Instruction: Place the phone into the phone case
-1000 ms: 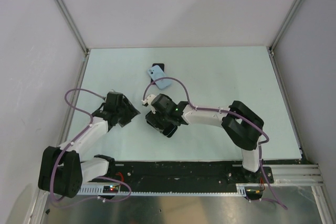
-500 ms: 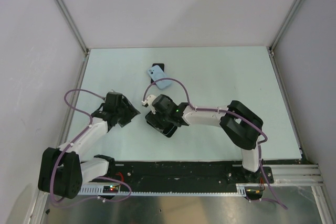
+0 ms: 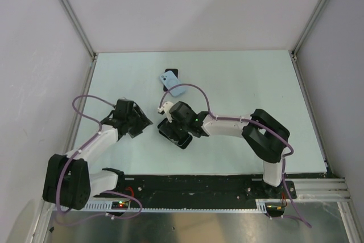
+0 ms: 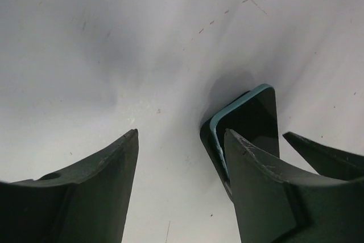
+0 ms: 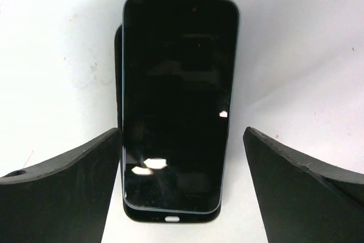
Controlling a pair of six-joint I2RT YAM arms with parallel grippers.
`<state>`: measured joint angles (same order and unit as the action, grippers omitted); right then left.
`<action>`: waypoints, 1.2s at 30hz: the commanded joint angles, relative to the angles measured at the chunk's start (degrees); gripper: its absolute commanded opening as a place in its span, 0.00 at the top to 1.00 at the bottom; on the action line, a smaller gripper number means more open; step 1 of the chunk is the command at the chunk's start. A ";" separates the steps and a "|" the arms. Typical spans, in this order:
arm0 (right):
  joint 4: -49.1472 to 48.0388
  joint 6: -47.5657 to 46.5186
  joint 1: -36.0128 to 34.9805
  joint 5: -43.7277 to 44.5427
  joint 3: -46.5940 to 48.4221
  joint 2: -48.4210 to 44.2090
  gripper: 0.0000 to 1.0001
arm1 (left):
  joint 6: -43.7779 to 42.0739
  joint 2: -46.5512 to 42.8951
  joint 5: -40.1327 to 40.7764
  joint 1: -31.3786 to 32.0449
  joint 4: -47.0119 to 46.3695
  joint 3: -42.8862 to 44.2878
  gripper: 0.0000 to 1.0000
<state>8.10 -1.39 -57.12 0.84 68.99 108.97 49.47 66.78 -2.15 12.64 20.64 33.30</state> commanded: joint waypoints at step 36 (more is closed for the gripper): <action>-3.86 34.82 6.38 -0.73 -21.33 -21.89 0.36 | -7.48 24.02 3.80 8.28 -0.97 19.57 0.57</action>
<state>8.08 25.65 -50.17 2.31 49.87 89.73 43.77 89.65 1.13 20.14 20.21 50.50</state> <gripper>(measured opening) 0.633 0.442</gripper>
